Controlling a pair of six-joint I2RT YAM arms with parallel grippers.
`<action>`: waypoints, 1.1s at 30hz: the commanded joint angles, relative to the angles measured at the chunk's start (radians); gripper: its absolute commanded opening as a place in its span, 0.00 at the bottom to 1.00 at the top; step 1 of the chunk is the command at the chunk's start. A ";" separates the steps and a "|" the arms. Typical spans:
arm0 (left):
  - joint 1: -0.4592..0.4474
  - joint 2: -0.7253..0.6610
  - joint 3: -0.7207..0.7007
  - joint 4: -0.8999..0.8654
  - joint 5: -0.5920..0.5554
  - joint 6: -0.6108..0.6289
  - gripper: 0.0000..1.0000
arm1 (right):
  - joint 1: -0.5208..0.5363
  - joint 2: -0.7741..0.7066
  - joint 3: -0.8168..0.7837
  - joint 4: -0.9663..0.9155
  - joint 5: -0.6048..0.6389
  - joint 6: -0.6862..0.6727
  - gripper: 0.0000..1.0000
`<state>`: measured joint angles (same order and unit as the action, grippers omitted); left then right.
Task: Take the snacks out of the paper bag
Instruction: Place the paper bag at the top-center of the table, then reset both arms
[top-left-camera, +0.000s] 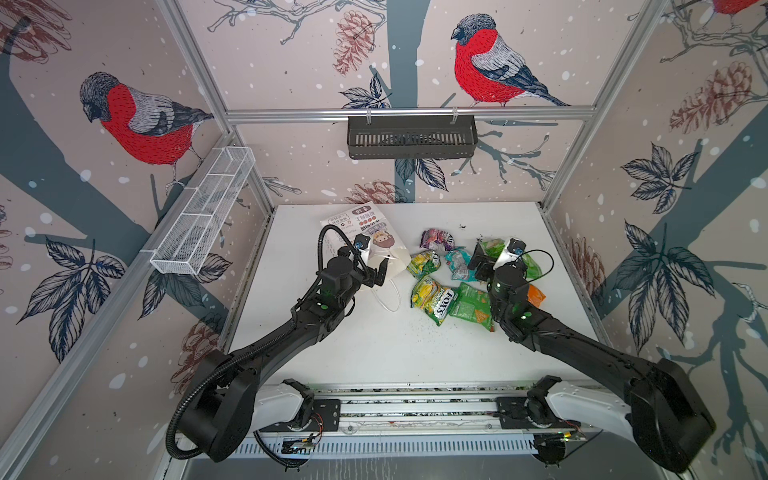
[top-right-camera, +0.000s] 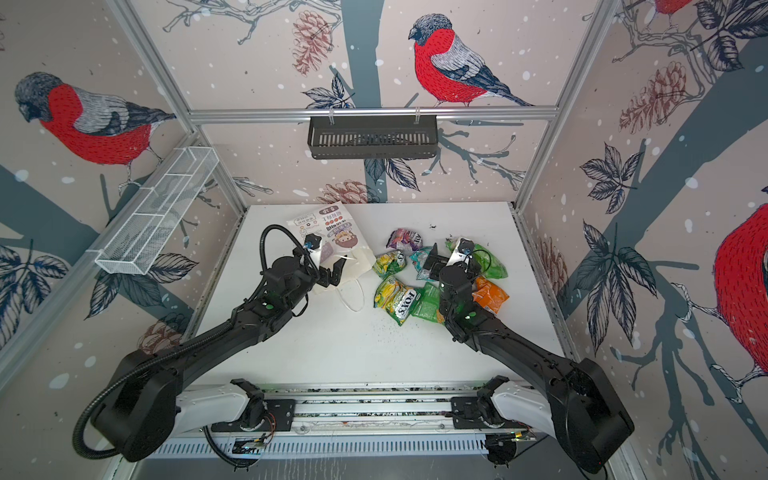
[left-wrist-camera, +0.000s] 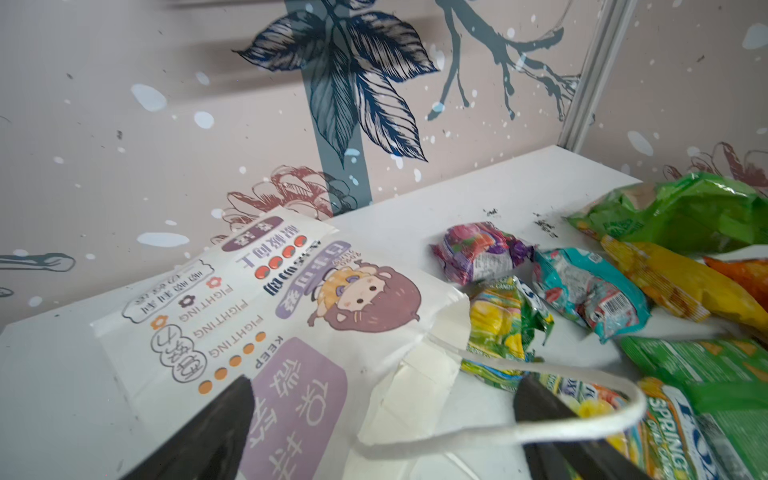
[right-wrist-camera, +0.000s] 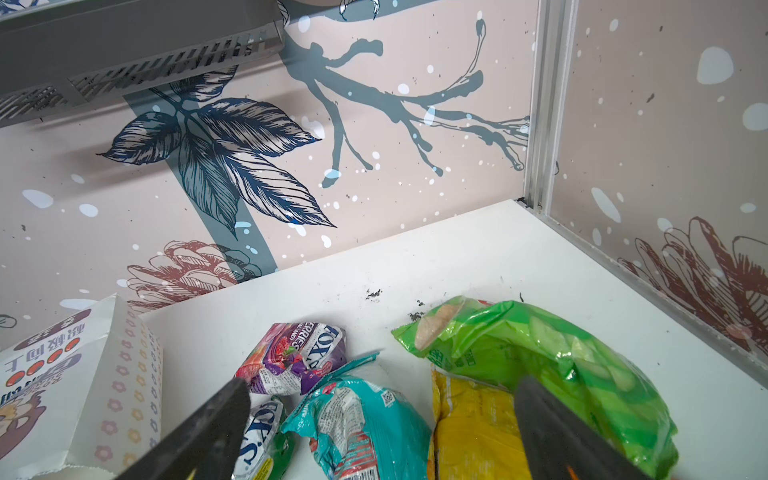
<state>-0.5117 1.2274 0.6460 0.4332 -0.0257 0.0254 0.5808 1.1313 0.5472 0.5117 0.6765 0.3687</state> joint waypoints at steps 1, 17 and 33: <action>-0.011 0.004 0.027 -0.146 0.107 -0.040 0.97 | -0.002 0.006 0.023 -0.043 -0.022 0.030 1.00; -0.089 -0.170 -0.064 -0.350 0.038 -0.144 0.98 | -0.049 -0.062 -0.019 -0.053 -0.057 0.036 1.00; -0.060 -0.519 -0.452 0.197 -0.706 -0.036 0.97 | -0.128 -0.025 -0.194 0.374 0.114 -0.270 1.00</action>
<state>-0.5911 0.6872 0.2371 0.4038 -0.5152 -0.0830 0.4675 1.0847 0.3870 0.6994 0.7197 0.2344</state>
